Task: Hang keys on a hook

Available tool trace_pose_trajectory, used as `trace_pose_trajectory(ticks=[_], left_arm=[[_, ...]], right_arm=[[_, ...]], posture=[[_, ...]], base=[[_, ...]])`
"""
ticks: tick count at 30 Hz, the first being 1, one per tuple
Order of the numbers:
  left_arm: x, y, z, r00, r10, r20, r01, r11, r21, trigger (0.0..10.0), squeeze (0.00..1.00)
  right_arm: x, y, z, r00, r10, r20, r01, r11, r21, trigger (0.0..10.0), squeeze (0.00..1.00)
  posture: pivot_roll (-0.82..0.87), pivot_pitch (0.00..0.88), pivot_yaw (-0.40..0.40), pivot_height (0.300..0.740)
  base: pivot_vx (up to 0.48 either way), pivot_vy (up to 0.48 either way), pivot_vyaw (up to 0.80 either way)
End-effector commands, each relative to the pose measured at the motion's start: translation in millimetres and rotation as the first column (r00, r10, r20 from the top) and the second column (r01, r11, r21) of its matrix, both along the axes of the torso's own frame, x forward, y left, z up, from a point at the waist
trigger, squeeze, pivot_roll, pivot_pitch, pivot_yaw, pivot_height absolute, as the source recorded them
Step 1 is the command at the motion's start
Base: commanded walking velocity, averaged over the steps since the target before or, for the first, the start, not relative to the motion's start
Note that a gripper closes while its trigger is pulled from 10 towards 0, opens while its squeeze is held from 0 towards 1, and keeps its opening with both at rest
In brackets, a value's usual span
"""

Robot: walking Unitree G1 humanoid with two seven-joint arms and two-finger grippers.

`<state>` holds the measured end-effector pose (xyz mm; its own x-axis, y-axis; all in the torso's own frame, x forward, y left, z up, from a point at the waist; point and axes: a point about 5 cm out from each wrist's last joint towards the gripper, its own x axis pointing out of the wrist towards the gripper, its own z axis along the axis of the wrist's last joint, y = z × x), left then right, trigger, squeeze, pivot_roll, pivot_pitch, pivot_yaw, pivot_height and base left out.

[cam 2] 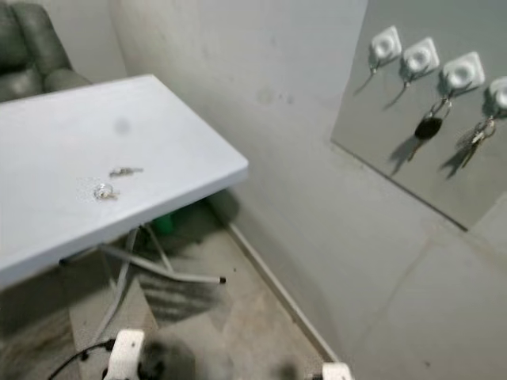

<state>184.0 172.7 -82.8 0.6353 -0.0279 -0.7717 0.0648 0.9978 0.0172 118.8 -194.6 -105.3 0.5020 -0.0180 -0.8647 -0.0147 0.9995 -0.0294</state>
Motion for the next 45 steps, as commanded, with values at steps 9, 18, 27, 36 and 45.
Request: trace_pose_trajectory(ticks=[9, 18, 27, 36, 45], left_arm=[[-9.4, -4.5, -5.3, 0.999, -0.005, -0.038, 0.005, 1.000, 0.007, 10.0, 0.00], [-9.3, -5.2, -5.4, 0.999, -0.003, -0.041, 0.003, 1.000, 0.013, 10.0, 0.00], [-10.4, -4.2, -5.9, 0.999, 0.005, -0.045, -0.005, 1.000, 0.014, 10.0, 0.00], [-11.1, -2.0, -6.2, 0.998, 0.028, -0.048, -0.027, 0.999, 0.019, 10.0, 0.00], [-13.2, -0.9, -7.2, 0.998, 0.038, -0.059, -0.037, 0.999, 0.023, 10.0, 0.00]], right_arm=[[-3.7, -7.4, -0.3, 1.000, -0.007, -0.019, 0.006, 1.000, -0.019, 10.0, 0.00], [-4.0, -8.5, -0.3, 1.000, -0.009, -0.023, 0.008, 1.000, -0.020, 10.0, 0.00], [-5.3, -8.9, -0.6, 0.998, -0.054, -0.021, 0.055, 0.999, 0.004, 10.0, 0.00], [-7.6, -8.7, -1.4, 0.997, -0.068, -0.027, 0.068, 0.998, 0.014, 10.0, 0.00], [-11.4, -7.8, -2.7, 0.996, -0.076, -0.041, 0.077, 0.997, 0.018, 10.0, 0.00]], posture=[[0.02, 0.000, 0.010, 0.740], [0.02, 0.000, 0.008, 0.740], [0.02, 0.000, 0.006, 0.740], [0.03, 0.000, 0.005, 0.740], [0.03, 0.000, 0.008, 0.740]], base=[[0.000, 0.000, 0.80], [0.000, 0.000, 0.80], [0.000, 0.000, 0.27], [0.000, 0.000, 0.00], [0.000, 0.000, 0.00]])
